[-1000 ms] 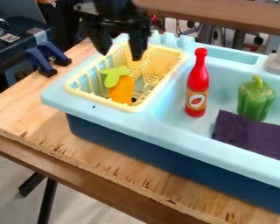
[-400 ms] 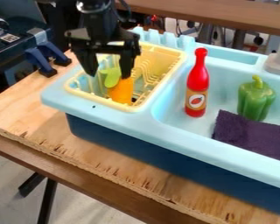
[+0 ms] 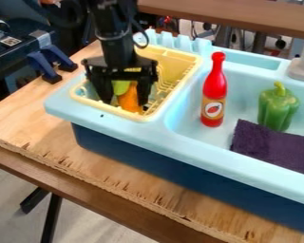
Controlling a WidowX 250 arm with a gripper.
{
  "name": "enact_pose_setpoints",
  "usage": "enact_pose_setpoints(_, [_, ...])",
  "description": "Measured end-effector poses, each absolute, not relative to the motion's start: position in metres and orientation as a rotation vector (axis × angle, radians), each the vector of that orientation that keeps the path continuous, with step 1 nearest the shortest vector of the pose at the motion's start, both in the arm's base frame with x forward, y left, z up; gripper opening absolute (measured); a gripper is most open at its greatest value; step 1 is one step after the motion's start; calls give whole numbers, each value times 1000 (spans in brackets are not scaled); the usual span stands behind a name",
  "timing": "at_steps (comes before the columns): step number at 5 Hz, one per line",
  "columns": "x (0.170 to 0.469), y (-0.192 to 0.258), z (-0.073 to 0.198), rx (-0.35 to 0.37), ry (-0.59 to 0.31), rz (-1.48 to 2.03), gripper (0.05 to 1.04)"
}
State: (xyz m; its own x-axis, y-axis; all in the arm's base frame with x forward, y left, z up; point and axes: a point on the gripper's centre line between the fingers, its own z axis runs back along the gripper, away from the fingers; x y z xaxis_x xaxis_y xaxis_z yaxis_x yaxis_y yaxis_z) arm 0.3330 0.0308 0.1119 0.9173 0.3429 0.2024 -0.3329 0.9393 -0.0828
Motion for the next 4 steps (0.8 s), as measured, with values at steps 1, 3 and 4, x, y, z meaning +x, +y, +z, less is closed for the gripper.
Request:
enact_pose_setpoints(1, [335, 29, 94, -40, -209, 398, 980])
enact_pose_setpoints(3, [328, 32, 114, -10, -275, 434, 573])
enact_pose_setpoints(4, [321, 27, 160, 2, -398, 407, 532])
